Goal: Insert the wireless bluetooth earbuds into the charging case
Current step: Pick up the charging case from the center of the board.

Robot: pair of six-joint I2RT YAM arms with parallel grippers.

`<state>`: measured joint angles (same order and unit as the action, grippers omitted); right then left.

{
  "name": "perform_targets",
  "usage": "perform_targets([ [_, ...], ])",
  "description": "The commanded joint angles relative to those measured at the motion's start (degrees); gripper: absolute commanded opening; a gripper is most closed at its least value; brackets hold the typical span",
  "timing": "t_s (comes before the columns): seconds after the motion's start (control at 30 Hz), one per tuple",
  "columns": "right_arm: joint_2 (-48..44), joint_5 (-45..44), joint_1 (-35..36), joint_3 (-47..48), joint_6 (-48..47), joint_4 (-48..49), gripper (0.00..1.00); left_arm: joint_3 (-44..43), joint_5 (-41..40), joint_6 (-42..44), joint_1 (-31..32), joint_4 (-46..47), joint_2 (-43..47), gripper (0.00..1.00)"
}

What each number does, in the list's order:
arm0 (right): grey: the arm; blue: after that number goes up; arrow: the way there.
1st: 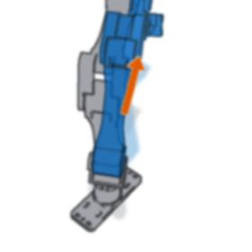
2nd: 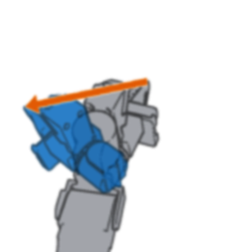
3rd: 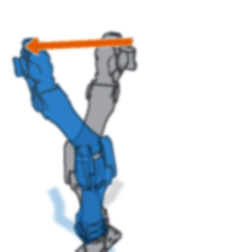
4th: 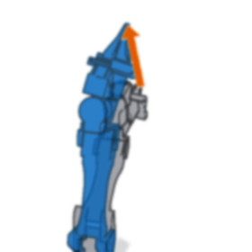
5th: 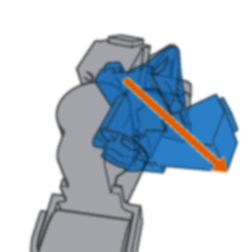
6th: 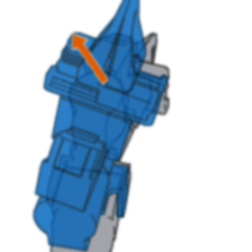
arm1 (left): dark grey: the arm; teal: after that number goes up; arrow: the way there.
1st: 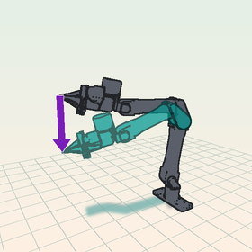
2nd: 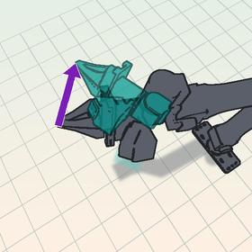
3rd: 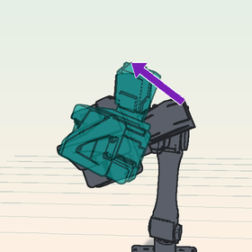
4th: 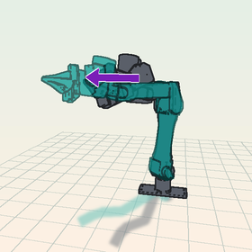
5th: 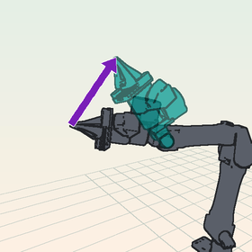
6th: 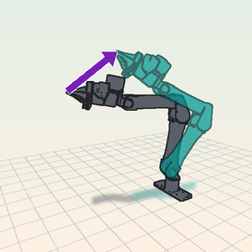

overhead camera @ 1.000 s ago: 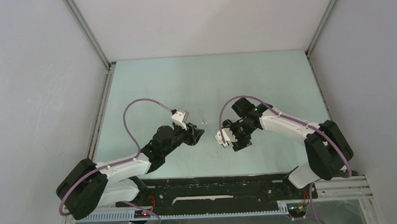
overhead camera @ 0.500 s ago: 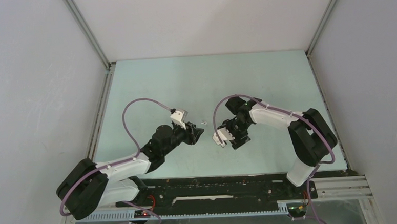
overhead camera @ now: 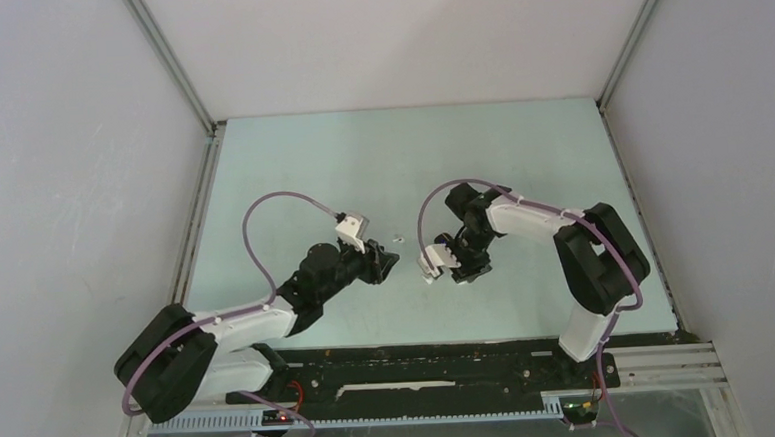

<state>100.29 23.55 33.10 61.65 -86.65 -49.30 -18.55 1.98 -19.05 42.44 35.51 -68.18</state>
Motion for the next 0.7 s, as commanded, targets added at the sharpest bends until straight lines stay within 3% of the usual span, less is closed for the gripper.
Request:
perform_targets([
  [0.0, -4.6, 4.8, -0.7, 0.8, 11.5, 2.8, 0.4, -1.3, 3.1, -1.4, -0.5, 3.8, -1.7, 0.53],
  [0.13, -15.6, 6.9, -0.1, -4.8, 22.8, 9.6, 0.33, -1.5, 8.2, -9.6, -0.4, 10.1, -5.9, 0.52],
  [0.23, -24.3, 3.6, 1.6, -7.9, 29.4, 12.8, 0.31, -2.0, 13.2, -18.0, 0.9, 18.1, -8.7, 0.51],
  [0.33, -31.0, -0.7, 2.9, -9.4, 35.6, 14.8, 0.31, -3.3, 14.7, -23.7, 3.2, 22.2, -9.2, 0.45],
  [0.57, -38.1, -7.9, 6.9, -11.4, 37.9, 15.4, 0.32, -9.6, 19.6, -42.7, 5.2, 28.7, -15.0, 0.46],
  [0.67, -39.8, -9.5, 7.9, -11.4, 38.9, 16.3, 0.32, -10.9, 19.8, -46.7, 5.6, 29.0, -17.5, 0.46],
])
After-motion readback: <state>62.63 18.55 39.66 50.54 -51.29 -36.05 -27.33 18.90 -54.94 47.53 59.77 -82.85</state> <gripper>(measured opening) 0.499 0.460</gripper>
